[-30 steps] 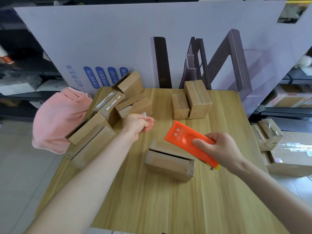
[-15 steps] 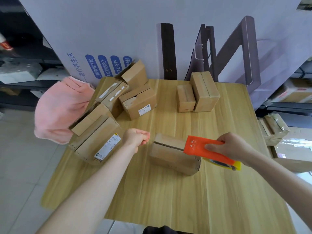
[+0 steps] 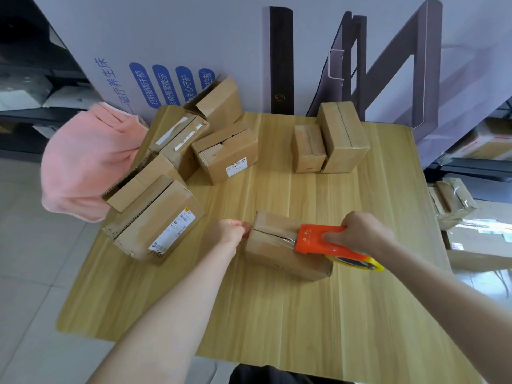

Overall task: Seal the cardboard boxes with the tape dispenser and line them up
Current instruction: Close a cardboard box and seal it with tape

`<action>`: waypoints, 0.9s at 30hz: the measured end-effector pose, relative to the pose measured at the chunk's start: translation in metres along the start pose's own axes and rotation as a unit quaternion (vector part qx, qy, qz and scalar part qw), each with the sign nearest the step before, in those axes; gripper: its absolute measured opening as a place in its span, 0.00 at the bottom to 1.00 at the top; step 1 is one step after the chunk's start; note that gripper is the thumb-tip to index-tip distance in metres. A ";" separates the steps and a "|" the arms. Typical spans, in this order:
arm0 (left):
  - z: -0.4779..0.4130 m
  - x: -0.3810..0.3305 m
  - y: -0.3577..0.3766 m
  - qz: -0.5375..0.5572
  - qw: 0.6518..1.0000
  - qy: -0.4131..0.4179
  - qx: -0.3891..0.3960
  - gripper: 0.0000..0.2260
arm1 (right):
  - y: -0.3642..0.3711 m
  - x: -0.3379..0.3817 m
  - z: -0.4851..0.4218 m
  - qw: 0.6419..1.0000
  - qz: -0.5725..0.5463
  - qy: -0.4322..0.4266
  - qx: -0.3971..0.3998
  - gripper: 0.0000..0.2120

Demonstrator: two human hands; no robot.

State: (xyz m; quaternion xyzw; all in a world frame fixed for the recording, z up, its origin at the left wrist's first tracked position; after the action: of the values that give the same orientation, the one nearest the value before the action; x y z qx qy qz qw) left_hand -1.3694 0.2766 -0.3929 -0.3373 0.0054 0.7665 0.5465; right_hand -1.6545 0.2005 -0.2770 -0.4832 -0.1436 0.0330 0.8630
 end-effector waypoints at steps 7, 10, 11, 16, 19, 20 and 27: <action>0.001 0.007 -0.013 -0.224 0.971 0.031 -0.073 0.28 | 0.002 0.001 0.000 1.000 0.011 0.013 -0.002 0.22; 0.017 0.006 -0.012 -0.146 0.982 0.093 -0.074 0.24 | 0.003 0.000 0.000 1.000 0.009 0.011 -0.003 0.21; 0.028 0.006 -0.002 -0.112 0.986 0.117 -0.049 0.21 | 0.004 0.000 0.000 1.000 0.007 0.010 -0.003 0.21; 0.052 0.012 0.036 -0.166 0.975 0.148 -0.002 0.22 | 0.002 0.001 0.001 1.000 0.001 0.008 -0.008 0.21; 0.071 -0.026 0.036 -0.202 0.896 0.382 -0.104 0.20 | 0.003 -0.001 0.001 1.000 0.000 0.007 -0.012 0.21; 0.077 -0.037 0.048 -0.214 0.870 0.435 -0.088 0.18 | 0.003 -0.002 0.000 1.000 -0.002 0.005 -0.014 0.21; 0.072 -0.041 0.101 -0.419 0.764 0.476 -0.121 0.19 | 0.005 -0.014 -0.006 0.999 -0.039 -0.021 -0.002 0.22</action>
State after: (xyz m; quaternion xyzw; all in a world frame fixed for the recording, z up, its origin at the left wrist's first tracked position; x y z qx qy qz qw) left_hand -1.4843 0.2287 -0.3519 -0.6904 0.0303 0.1970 0.6954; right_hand -1.6661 0.1950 -0.2871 -0.4779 -0.1802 0.0093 0.8597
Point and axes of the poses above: each hand's wrist, its own z-axis away from the middle knuckle, its own y-axis out of the palm, x = y × z, the point moved 7 cm from there along -z, towards the middle knuckle, and after that the axes turned 14 degrees about -y, right-handed, at the moved point
